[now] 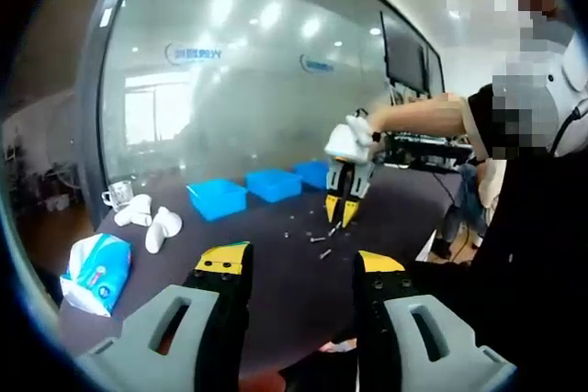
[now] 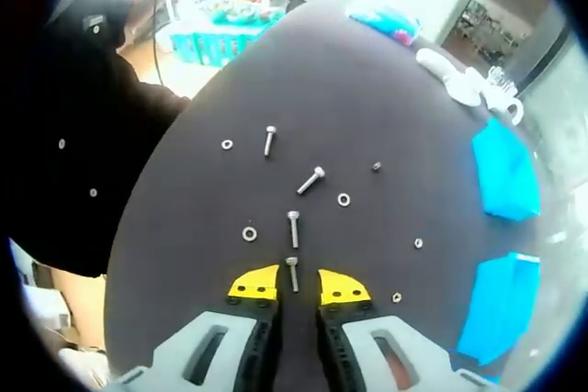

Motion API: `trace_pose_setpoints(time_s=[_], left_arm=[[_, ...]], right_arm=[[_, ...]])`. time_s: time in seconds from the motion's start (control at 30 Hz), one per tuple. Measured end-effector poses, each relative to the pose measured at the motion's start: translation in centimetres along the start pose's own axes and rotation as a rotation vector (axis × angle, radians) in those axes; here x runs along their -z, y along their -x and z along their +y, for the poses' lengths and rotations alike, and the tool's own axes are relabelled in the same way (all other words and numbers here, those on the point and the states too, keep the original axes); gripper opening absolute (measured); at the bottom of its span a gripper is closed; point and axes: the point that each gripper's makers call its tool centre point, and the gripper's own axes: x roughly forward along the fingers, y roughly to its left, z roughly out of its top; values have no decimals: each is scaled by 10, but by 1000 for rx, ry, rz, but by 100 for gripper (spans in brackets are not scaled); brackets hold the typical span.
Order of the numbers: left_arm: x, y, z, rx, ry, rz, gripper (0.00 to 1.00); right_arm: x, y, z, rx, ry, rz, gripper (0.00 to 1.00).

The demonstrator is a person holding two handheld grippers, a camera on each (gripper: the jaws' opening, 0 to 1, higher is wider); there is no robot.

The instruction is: Sort the screws, nuts, and washers into the corresponding bins

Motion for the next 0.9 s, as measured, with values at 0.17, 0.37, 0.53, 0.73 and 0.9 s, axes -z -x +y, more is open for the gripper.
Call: trace_pose_setpoints(time_s=[0.17, 0.37, 0.53, 0.73, 0.9], left_arm=[[3, -1, -2, 1, 10, 1, 37], [5, -2, -7, 8, 18, 0, 37], [3, -2, -6, 7, 19, -11, 37], [-3, -6, -4, 9, 32, -41, 37], [-7, -10, -3, 13, 32, -64, 37]], right_arm=[[0, -2, 7, -38, -32, 2, 0], [0, 0, 8, -26, -52, 6, 0], [-4, 9, 16, -32, -87, -31, 0], [-11, 29, 23, 0, -187, -156, 0], [-14, 57, 22, 71, -303, -315, 0]])
